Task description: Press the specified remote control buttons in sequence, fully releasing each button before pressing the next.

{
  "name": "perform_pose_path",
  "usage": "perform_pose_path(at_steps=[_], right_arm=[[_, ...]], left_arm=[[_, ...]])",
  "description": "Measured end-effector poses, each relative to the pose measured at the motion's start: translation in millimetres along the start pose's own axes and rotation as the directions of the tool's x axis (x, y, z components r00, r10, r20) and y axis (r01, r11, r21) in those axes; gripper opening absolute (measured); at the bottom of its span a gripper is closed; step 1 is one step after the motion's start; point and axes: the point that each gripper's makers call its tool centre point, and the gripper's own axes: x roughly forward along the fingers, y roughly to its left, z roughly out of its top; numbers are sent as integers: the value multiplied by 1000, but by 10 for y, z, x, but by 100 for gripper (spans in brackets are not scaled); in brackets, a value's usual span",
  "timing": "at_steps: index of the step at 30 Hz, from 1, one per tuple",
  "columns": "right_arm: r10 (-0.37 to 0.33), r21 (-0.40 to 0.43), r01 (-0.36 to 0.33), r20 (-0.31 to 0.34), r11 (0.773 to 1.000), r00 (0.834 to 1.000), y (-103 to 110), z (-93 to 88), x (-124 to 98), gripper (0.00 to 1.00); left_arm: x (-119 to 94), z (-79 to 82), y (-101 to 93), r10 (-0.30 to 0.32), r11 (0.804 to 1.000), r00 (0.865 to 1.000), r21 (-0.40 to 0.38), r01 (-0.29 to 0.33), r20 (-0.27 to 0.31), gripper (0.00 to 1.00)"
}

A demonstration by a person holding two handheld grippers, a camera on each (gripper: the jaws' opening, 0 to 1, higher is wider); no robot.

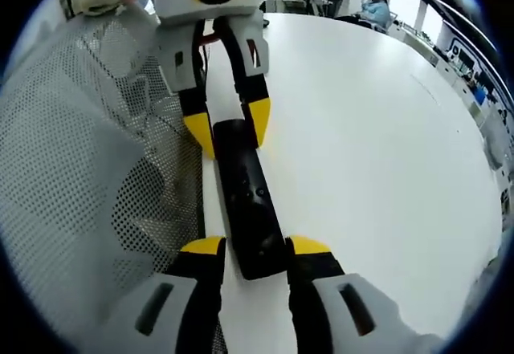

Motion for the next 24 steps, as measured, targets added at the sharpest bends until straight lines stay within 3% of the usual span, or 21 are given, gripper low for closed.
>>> perform_pose_path(at_steps=[6,14,16,17,19,24], right_arm=[[-18,-53,17,-28,998,999,4,21,32,26],[-21,-53,18,-42,998,999,4,18,31,25],[-20,-47,18,-43,999,999,-1,15,29,25],[-21,-40,19,-44,999,999,-5,16,29,25],[-22,-43,20,-49,999,999,-6,16,30,25],[-22,-37,20,-49,999,999,-7,12,30,25]], left_arm=[[-4,4,4,-3,1000,1000,-10,3,6,25],[-6,27,4,-10,998,1000,-57,11,21,28],[9,92,-38,-25,992,999,-125,30,47,42],[14,124,1,-1,989,998,-147,10,58,50],[17,121,28,14,991,998,-134,-7,54,65],[-8,227,86,51,982,991,-185,-28,121,88]])
